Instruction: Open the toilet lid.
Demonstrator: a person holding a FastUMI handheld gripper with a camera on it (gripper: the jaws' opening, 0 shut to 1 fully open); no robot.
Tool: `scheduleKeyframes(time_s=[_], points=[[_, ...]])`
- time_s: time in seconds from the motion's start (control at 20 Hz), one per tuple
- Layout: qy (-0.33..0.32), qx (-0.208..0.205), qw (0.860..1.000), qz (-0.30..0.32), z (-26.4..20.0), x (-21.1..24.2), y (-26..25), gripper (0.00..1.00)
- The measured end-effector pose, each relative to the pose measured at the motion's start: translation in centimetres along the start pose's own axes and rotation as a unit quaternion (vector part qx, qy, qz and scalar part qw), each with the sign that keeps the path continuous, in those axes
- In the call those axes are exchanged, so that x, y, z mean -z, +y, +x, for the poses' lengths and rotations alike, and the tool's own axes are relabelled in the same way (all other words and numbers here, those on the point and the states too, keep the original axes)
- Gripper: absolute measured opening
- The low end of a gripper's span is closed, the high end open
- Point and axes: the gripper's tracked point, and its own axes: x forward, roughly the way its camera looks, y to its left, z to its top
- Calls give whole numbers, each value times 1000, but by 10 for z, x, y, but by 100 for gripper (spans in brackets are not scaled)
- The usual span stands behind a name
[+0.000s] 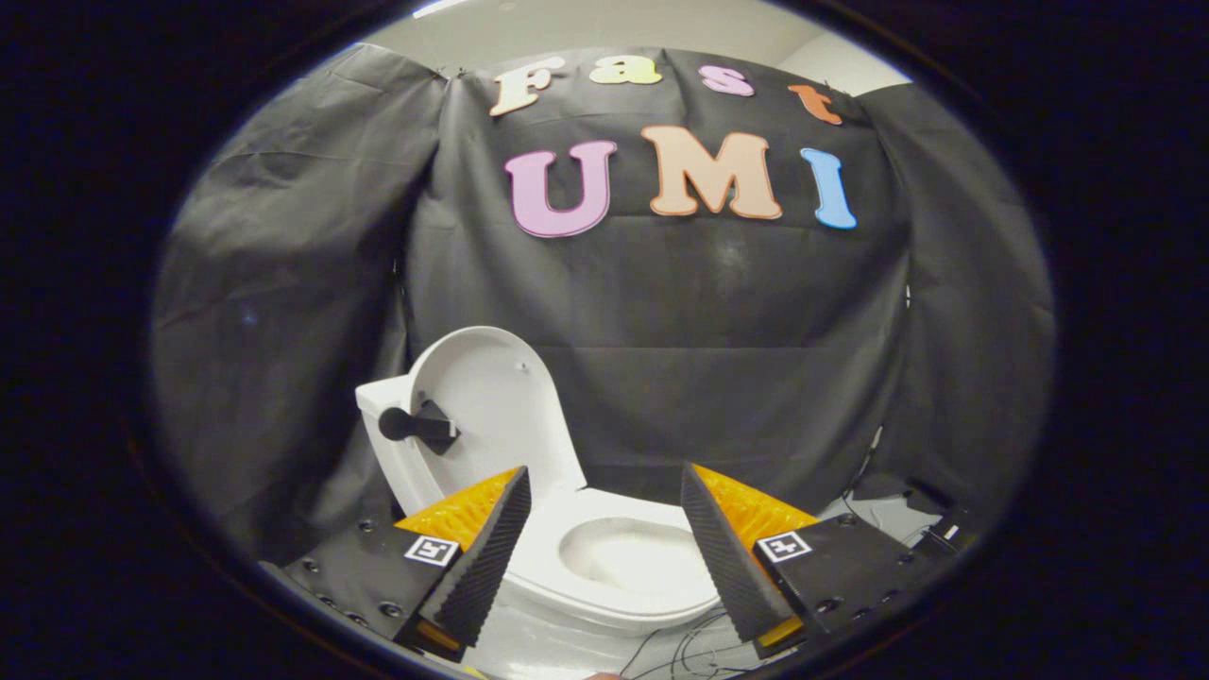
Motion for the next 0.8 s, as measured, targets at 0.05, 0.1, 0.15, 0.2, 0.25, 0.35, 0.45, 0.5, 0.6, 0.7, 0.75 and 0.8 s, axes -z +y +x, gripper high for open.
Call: scheduleKeyframes(time_s=[0.05,0.1,0.15,0.2,0.25,0.35,0.45,0.5,0.6,0.7,0.75,0.8], points=[[0,-2,1000,15,-1,5,-5,99],[-4,-4,1000,24,-3,8,-10,99],[-5,7,1000,28,-3,11,-20,99],[-1,20,999,34,-3,15,-34,99],[-1,34,999,40,-5,17,-48,99],[-11,75,996,51,-9,22,-81,98],[-16,112,989,91,-10,32,-106,98],[-12,117,987,105,-10,41,-106,98],[6,121,988,91,-10,53,-101,98],[2,107,991,81,-8,48,-89,98],[-6,100,992,78,-8,43,-83,98],[-21,90,993,70,-6,36,-78,98]])
